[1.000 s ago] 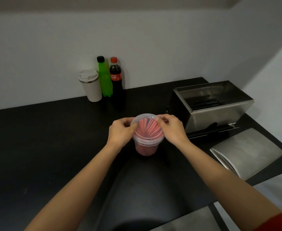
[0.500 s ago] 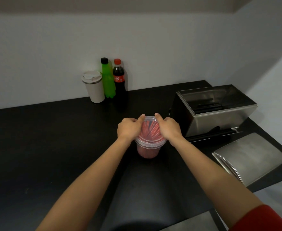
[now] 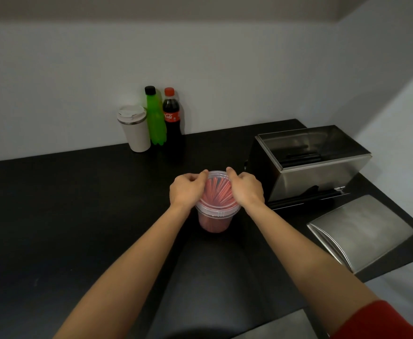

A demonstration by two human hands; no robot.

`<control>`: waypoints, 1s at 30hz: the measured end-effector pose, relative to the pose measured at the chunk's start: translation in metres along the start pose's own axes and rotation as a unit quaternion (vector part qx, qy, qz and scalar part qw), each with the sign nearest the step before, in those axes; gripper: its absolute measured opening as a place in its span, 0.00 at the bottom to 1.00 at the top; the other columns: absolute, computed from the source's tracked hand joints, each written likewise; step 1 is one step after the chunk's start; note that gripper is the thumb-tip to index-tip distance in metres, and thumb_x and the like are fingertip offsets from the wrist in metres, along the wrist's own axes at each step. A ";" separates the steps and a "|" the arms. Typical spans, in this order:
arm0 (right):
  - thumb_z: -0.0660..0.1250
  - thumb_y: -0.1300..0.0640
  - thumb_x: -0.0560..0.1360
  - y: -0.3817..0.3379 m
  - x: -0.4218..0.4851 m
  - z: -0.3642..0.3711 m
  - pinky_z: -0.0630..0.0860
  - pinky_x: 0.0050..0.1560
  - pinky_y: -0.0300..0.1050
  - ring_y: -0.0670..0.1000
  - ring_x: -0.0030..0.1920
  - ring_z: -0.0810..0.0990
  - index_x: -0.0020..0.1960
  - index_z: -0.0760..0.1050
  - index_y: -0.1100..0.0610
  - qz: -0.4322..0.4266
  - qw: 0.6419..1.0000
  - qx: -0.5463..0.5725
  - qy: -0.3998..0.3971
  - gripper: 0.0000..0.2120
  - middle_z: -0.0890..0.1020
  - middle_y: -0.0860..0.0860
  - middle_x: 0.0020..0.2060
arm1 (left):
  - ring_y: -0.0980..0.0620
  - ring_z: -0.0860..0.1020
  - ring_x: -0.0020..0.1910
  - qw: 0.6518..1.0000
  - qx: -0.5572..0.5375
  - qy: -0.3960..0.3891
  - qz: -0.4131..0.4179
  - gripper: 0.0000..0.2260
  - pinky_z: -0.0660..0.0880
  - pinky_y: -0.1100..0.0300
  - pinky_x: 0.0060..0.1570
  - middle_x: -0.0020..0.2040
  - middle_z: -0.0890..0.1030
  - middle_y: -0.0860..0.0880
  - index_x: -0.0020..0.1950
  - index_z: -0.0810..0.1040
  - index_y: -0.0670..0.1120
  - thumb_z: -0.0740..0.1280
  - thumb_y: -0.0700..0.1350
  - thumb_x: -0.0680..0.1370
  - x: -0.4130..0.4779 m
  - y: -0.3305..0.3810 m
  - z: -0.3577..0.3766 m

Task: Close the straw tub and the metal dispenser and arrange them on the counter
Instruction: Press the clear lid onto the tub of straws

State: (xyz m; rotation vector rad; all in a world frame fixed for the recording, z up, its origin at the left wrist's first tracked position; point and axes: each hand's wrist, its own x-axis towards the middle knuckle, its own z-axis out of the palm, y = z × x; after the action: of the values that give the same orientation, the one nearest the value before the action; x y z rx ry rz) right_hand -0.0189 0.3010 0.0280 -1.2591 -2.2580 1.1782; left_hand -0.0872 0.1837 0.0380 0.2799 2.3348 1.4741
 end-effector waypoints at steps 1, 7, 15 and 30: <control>0.57 0.38 0.75 0.000 0.000 0.000 0.70 0.34 0.45 0.49 0.30 0.75 0.32 0.71 0.53 0.002 1.000 0.003 0.000 0.22 0.74 0.49 0.27 | 0.58 0.75 0.40 1.000 -0.006 0.005 0.001 0.19 0.73 0.59 0.42 0.42 0.78 0.54 0.57 0.77 0.47 0.65 0.58 0.74 -0.003 -0.001 0.000; 0.55 0.41 0.77 0.001 -0.006 -0.003 0.65 0.32 0.44 0.49 0.33 0.76 0.35 0.73 0.53 -0.001 0.999 0.012 0.031 0.21 0.76 0.49 0.31 | 0.49 0.74 0.60 0.991 0.069 0.060 0.103 0.32 0.72 0.56 0.54 0.65 0.72 0.47 0.69 0.66 0.48 0.69 0.59 0.70 -0.026 -0.014 0.009; 0.54 0.41 0.78 0.000 -0.011 -0.003 0.64 0.29 0.42 0.47 0.28 0.74 0.32 0.72 0.54 -0.040 0.997 0.013 0.067 0.23 0.75 0.49 0.27 | 0.51 0.75 0.54 0.980 0.091 0.106 0.139 0.28 0.69 0.60 0.47 0.59 0.75 0.45 0.66 0.72 0.47 0.68 0.59 0.70 -0.030 -0.014 0.013; 0.58 0.39 0.74 0.014 -0.014 -0.016 0.74 0.27 0.40 0.49 0.33 0.81 0.42 0.73 0.54 0.041 0.996 0.069 -0.043 0.18 0.81 0.52 0.34 | 0.54 0.80 0.42 0.999 -0.050 0.010 0.011 0.22 0.78 0.57 0.39 0.44 0.78 0.52 0.63 0.72 0.47 0.70 0.53 0.72 -0.012 -0.011 0.000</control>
State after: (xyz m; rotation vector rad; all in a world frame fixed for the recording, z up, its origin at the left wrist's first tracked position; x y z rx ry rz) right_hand 0.0066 0.3018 0.0293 -1.2797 -2.1589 1.4176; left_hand -0.0759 0.1747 0.0309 0.2661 2.2714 1.6068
